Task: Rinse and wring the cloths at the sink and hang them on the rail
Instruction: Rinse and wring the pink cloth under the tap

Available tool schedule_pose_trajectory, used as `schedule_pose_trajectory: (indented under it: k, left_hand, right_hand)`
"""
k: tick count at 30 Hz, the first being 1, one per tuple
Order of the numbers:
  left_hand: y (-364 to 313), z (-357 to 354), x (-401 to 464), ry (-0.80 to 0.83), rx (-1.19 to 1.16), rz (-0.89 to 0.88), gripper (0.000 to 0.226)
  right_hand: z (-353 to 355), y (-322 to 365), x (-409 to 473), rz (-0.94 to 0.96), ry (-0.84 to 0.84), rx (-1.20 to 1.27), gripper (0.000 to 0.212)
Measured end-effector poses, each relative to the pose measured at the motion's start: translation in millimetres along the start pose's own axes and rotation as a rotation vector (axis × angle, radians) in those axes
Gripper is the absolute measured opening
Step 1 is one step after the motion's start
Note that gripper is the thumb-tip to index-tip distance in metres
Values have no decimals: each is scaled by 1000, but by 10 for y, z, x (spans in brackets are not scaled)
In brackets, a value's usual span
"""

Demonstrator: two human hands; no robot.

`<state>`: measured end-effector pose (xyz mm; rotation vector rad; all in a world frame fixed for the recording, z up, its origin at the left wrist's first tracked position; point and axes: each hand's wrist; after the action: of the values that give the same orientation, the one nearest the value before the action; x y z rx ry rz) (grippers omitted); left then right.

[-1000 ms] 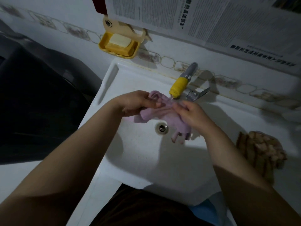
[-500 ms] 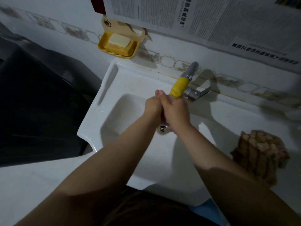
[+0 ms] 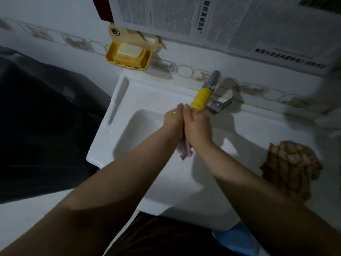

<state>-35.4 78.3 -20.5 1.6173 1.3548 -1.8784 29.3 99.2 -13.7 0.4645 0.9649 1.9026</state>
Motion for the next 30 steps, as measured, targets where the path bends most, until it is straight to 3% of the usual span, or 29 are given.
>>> schedule_pose_trajectory:
  k: [4,8,12,15,18,20,23,25,27,30]
  left_hand:
    - [137,-54,-62,65,58,29,42]
    - [23,64,-32,120,53,-33,38]
    - [94,182,-84,339,81,98,48]
    - [43,392,-25,383,101,81,48]
    - [-106,646,89,342,67,39,29]
    - [-146,749,154,325,104,2,24]
    - [-182,806,154,302,215,-51,31]
    - [-248,821,97,206,407,-195,36]
    - [-282,800,46,58,640,-342,36]
    - [-261,603,95,-101,631,-358,36]
  right_hand:
    - [76,-95,201,-93,-75,-50,34]
    - [-113,33,-63,-32,-91,-44,48]
    - [29,-31,96,-78,-87,-139,38]
    - [141,-177,186,-151,-82,89,23]
    - [252,-254,129,-269,-89,392,22]
    - [347,-316,85,-217,32,454,11]
    - [447,-410,44,-73,277,421,20]
    - [462,-416,42,18,371,252,3]
    - [461,-434,100,7,319,162,13]
    - [390,-331,103,-27,118,218,23]
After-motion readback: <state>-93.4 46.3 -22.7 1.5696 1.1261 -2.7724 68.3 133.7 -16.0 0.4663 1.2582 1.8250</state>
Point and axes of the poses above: each hand's wrist, its own x-axis towards the middle knuckle, its own z-axis out of the back of the hand, y = z × x, and after that the axes turned 14 degrees about z, right-handed
